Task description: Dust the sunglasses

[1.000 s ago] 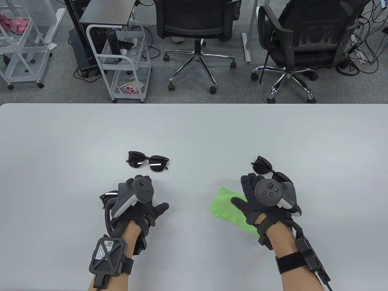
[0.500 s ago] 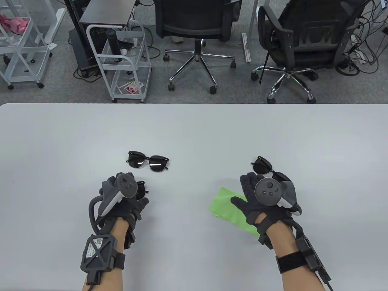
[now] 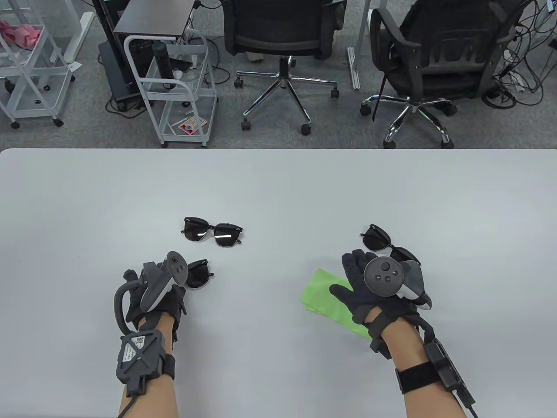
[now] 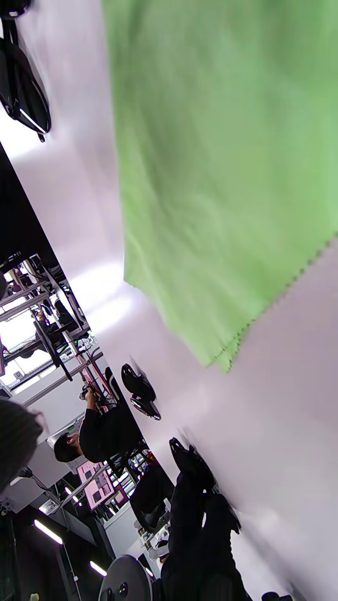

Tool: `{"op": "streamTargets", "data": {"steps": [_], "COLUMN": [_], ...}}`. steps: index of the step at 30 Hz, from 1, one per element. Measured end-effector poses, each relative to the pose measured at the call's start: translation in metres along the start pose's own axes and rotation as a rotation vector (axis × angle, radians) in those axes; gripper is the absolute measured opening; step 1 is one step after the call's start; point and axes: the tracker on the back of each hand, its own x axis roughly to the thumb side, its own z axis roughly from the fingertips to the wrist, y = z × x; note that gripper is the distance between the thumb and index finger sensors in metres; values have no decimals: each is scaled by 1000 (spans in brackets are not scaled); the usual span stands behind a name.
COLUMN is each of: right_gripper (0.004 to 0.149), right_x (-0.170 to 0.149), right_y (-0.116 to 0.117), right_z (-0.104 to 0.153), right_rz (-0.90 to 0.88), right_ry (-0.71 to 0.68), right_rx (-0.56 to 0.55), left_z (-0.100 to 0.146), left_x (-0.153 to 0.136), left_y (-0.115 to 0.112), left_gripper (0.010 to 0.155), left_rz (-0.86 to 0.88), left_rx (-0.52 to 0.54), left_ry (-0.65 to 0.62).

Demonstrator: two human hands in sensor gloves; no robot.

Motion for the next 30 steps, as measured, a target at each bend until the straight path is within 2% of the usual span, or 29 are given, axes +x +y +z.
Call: {"op": "streamTargets", "data": {"steps": [3,6,9,13,15,21,26,30], "right_gripper": [83,83,83,82,81,83,84,87], "right_x": [1,4,13,34,49,88,108,117], "right_y": [2,3,4,7,7,8,17,18], "right_z": [-1,-1,-2,-2,-2,3,5,9], "right_rz": [12,13,20,87,163,333,480,565], "right_ry": [-1,-14,-50,-108,-157,-313,-390,-437], "right_rx": [13,20,13,14,-24,-161,-130,-184], "left_z": [2,7,18,43,62,93,109,117], "left_x": [2,7,23,59,82,124,134,136], "left_y": [4,11,26,46,53,60,62,65], "left_gripper": [49,49,48,46,46,46,46,45], "left_rz": [3,72,129,181,187,200,283,306], "left_rx": [40,54,113,172,194,208,200,251], "left_ry": [-5,-45,-133,-319,-417,-562,-656,-686]}}
